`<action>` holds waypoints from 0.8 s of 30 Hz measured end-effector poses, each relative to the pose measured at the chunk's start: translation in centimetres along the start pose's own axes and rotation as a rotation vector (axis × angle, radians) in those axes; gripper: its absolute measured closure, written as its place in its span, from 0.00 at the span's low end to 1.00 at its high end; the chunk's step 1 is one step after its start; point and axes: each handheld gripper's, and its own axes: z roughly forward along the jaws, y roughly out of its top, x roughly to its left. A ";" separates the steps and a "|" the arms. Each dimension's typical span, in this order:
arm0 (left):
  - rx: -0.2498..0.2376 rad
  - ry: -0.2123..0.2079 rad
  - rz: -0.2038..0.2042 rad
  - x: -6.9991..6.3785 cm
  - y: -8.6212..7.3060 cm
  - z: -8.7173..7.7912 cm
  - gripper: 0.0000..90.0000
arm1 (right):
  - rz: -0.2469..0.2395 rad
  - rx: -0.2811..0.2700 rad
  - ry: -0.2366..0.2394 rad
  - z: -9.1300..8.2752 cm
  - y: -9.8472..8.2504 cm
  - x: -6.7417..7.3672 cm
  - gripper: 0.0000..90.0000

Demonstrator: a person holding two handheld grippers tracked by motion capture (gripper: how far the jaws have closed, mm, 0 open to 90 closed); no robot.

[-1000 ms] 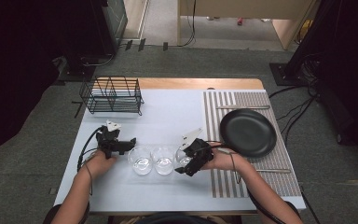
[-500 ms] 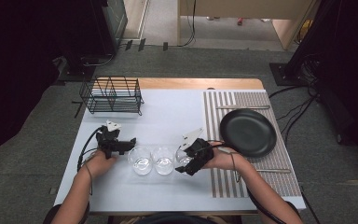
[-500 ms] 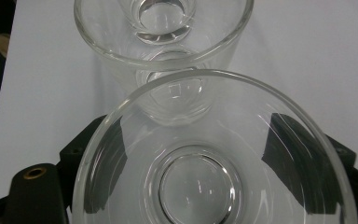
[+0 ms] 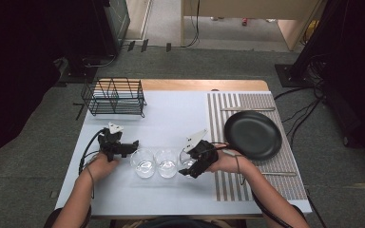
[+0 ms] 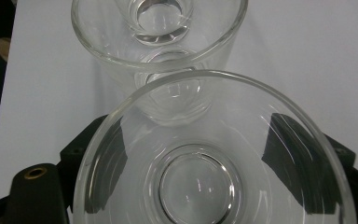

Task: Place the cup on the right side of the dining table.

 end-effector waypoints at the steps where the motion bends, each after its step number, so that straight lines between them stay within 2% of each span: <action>1: 0.000 0.000 0.000 0.0 0.0 0.0 0.00 | -0.001 0.000 -0.001 0.0 0.0 0.0 0.22; 4: 0.000 0.000 0.000 0.0 0.0 0.0 0.00 | -0.016 0.004 -0.007 0.0 0.1 0.2 0.22; 9: 0.000 0.000 -0.001 0.0 0.0 0.0 0.00 | -0.008 0.001 -0.002 -0.1 0.3 0.4 0.22; 24: 0.000 0.000 0.000 0.0 0.0 0.0 0.00 | 0.029 -0.010 -0.027 -0.7 0.4 0.0 0.22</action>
